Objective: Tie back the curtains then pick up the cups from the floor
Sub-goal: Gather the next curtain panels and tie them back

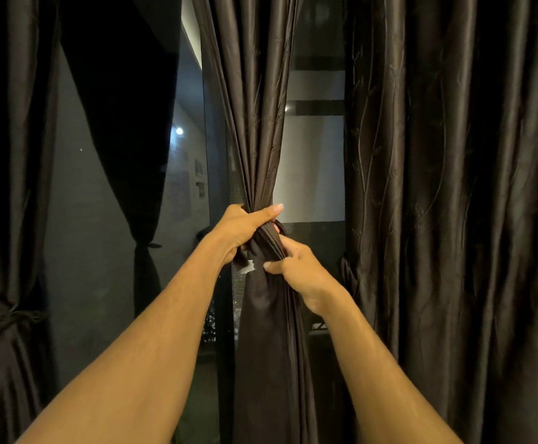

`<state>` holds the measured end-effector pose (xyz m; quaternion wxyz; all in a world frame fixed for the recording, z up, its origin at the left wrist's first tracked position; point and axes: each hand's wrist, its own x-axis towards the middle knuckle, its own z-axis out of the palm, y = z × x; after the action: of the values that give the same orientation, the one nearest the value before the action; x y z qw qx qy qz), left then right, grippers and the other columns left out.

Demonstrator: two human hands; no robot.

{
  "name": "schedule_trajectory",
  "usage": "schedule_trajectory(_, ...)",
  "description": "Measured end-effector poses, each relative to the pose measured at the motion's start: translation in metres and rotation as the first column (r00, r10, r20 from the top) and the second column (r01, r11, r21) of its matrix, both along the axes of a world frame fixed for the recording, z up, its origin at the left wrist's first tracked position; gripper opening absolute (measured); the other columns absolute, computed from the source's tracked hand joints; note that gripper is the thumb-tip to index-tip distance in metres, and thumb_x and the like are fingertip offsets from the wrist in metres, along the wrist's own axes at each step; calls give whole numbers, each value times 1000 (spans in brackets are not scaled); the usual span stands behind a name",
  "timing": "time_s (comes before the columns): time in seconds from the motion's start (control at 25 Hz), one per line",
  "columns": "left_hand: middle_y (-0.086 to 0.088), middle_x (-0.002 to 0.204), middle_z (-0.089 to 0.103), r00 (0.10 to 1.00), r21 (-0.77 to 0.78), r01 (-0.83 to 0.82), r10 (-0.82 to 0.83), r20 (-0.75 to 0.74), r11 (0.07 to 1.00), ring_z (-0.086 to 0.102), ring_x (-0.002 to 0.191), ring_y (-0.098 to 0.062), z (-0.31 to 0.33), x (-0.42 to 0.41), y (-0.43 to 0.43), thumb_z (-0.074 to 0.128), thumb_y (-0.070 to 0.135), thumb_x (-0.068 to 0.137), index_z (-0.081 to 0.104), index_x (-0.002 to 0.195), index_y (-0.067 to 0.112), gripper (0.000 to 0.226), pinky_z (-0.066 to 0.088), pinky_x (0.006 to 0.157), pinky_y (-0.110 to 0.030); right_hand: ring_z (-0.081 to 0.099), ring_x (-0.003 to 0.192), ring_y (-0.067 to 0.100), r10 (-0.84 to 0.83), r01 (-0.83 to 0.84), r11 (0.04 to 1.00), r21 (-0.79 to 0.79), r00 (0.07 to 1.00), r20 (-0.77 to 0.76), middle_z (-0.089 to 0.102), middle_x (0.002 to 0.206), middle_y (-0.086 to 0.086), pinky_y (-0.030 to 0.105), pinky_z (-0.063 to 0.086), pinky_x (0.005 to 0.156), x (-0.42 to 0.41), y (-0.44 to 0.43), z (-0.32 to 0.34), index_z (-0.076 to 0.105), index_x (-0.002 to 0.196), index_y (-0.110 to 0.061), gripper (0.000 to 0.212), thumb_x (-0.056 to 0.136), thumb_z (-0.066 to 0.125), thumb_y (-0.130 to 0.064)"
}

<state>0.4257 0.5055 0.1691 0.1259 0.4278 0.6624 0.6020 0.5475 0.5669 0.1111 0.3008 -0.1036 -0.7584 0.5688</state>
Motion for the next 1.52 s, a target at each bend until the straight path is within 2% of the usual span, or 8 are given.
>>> schedule_trajectory(0.12,-8,86,74,998,49,-47,49,-31,998,71,81,-22,-2,-7,3,79,50,71,68,97,5,54,58,77,-35,68,78,16,-184,173,974,143,981,64,71,94,14,26,54,62,12,7,19,73,104,-13,18,89,65,-21)
schedule_trajectory(0.24,-7,87,73,999,67,-7,9,-35,998,71,84,-21,0,0,5,78,48,73,67,98,6,50,55,72,-29,61,63,16,-470,486,854,186,874,-124,68,100,10,26,46,49,15,31,36,69,103,-14,19,88,58,-9)
schedule_trajectory(0.36,-2,80,70,1000,80,-9,11,-21,997,67,75,-16,1,6,-1,75,44,78,61,84,16,31,49,59,-24,64,63,21,-319,276,908,316,943,91,65,119,8,30,55,53,6,35,39,52,135,-15,41,95,58,-7)
schedule_trajectory(0.56,-3,91,74,998,139,-37,43,-41,990,70,86,-19,-8,-5,-2,75,49,76,68,100,13,44,56,83,-36,54,51,12,-404,351,858,375,912,71,68,72,8,27,54,56,6,36,53,69,88,-5,18,99,56,-11)
schedule_trajectory(0.8,-11,112,59,851,-33,-406,365,-378,913,56,100,-30,-6,4,9,45,74,82,50,99,11,65,47,80,-41,57,58,13,-257,213,962,173,920,296,66,71,6,32,60,66,23,-4,89,66,102,0,15,99,55,-10)
schedule_trajectory(1.0,-18,147,38,969,-102,-225,212,-128,969,42,132,-35,0,6,5,58,64,82,20,148,8,94,42,100,-45,67,61,16,-192,176,981,80,934,301,71,81,13,31,60,68,-4,-20,56,62,113,4,20,99,54,-8)
schedule_trajectory(1.2,-10,79,59,997,36,49,-51,61,998,59,59,-17,3,-9,-21,65,31,91,54,92,7,27,59,61,-32,75,84,29,-375,340,925,171,890,258,75,88,15,41,60,84,-28,-9,48,64,101,0,15,96,61,-14)
schedule_trajectory(1.52,-15,98,74,998,-11,8,-7,61,1000,72,83,-22,-3,-22,-39,54,6,96,59,114,0,20,59,72,-29,74,75,21,-416,417,909,3,907,68,75,89,12,36,63,74,-42,-7,23,71,96,-6,10,91,69,-15)
